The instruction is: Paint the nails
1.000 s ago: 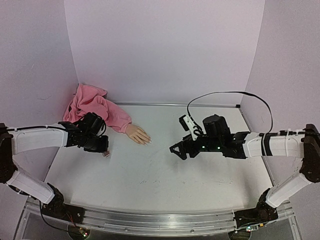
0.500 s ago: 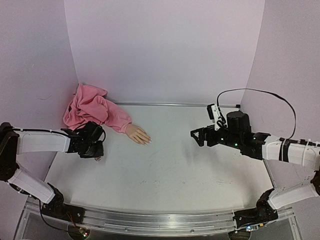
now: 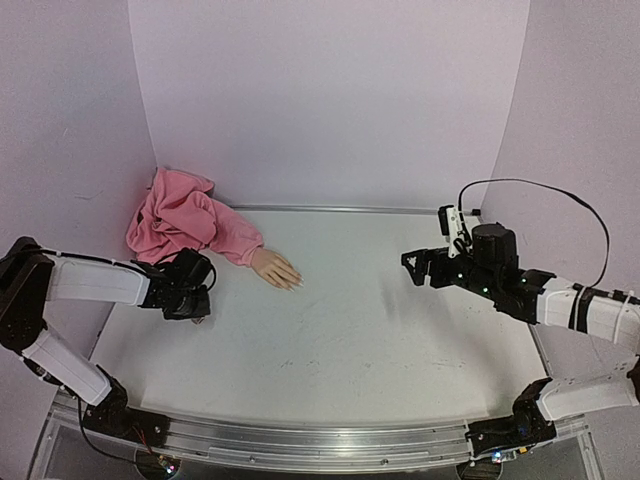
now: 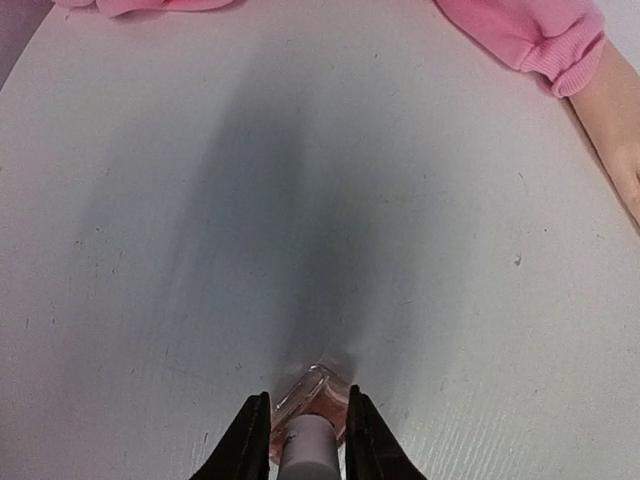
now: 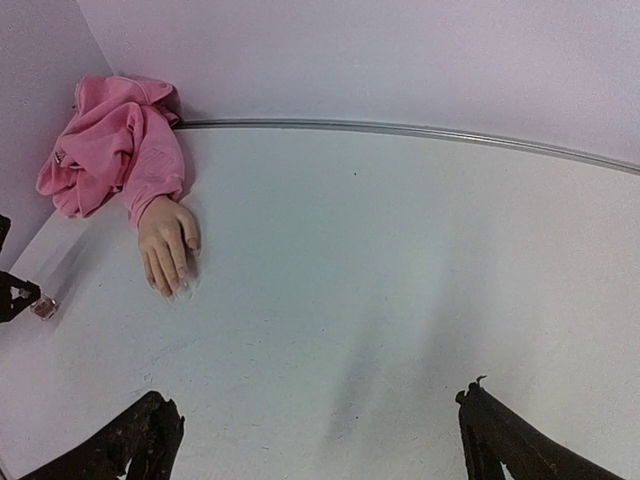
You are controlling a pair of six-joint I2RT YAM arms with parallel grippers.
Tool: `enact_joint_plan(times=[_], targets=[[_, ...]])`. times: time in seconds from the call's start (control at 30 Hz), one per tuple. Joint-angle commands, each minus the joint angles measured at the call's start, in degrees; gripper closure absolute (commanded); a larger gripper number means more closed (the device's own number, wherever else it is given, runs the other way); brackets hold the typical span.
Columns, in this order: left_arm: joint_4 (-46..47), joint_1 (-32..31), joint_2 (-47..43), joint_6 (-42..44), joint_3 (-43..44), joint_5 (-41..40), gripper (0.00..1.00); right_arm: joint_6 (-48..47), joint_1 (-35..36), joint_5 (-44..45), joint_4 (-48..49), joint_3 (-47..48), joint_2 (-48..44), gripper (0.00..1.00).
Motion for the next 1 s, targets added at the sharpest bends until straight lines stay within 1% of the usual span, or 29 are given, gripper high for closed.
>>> enact_joint_plan(times=[0.0, 0.07, 0.1, 0.13, 0.27, 0.37, 0.5, 0.67, 0.83, 0.97], targets=[[0.86, 0.19, 0.26, -0.62, 0.08, -0.84, 0.68, 0.63, -1.62, 0.92, 0.92, -0.79, -2.70, 0.02], [0.81, 0.19, -0.73, 0.12, 0.39, -0.59, 0.57, 0.85, -2.82, 0.70, 0.92, -1.29, -3.33, 0.02], [0.74, 0.19, -1.59, 0.54, 0.63, -0.38, 0.49, 0.99, -3.72, 0.64, 0.80, -1.44, -3.58, 0.02], [0.61, 0.19, -2.45, 1.12, 0.94, -0.31, 0.45, 1.18, -4.57, 0.56, 0.61, -1.74, -3.84, 0.02], [-0.76, 0.27, -6.74, 4.34, 3.57, -0.78, 0.28, 1.68, -7.84, 0.93, -0.79, -1.91, -4.97, 0.02], [-0.50, 1.08, -10.78, 9.28, 5.97, -0.70, 0.19, 1.87, -10.57, 2.03, -2.71, -1.47, -6.01, 0.02], [4.16, 3.55, -16.98, 18.65, 6.79, 2.47, 0.16, 2.03, -13.77, 4.87, -5.78, -0.80, -8.21, 0.02], [7.74, 8.81, -23.88, 26.09, 7.59, 7.68, 0.14, 1.85, -14.92, 12.62, -10.00, 0.48, -10.94, 0.02], [8.82, 12.96, -28.86, 31.33, 7.23, 8.99, 0.13, 0.15, -14.98, 15.53, -11.63, 0.31, -13.56, 0.02], [9.57, 17.84, -32.09, 32.29, 5.70, 11.70, 0.12, 0.11, -15.02, 17.40, -11.50, -0.46, -14.67, 0.02]])
